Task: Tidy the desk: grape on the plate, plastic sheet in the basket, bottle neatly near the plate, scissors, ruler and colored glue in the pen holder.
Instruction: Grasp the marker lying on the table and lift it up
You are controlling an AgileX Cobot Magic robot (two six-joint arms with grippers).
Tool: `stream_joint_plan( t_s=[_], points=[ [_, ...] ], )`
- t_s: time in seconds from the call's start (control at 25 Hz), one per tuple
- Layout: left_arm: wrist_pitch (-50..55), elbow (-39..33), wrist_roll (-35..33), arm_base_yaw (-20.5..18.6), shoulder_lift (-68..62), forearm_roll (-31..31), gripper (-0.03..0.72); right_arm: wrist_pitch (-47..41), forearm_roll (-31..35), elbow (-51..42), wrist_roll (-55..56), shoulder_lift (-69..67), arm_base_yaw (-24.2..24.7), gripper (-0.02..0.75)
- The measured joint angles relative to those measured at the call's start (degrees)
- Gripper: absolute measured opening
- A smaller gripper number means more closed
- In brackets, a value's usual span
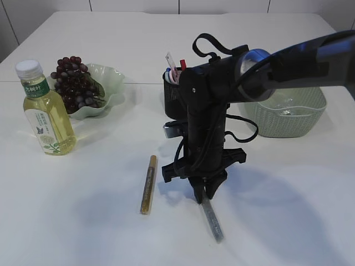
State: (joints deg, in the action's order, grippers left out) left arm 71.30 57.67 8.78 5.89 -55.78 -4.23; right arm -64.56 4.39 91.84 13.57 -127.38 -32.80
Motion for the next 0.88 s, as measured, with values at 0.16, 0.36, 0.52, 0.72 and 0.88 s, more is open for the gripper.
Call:
stream_joint_plan(
  t_s=[0.16,0.36,0.52,0.72,0.88],
  points=[
    [0.0,0.0,0.0,0.0,0.0,0.0,0.435,-0.06,0.0,0.0,0.0,0.0,0.0,0.141],
    [0.0,0.0,0.0,0.0,0.0,0.0,0.435,-0.17,0.03,0.0,0.0,0.0,0.0,0.133],
    [0.0,0.0,0.0,0.0,0.0,0.0,0.435,-3.01,0.03,0.12,-0.36,0.0,0.0,0.132],
    [0.0,0.0,0.0,0.0,0.0,0.0,0.435,-3.85,0.03,0.02,-2.44,0.89,0.0,0.132],
    [0.0,0.0,0.0,0.0,0.0,0.0,0.435,-0.64,0.03,-1.21,-5.05,5.85,0.0,0.132]
  ],
)
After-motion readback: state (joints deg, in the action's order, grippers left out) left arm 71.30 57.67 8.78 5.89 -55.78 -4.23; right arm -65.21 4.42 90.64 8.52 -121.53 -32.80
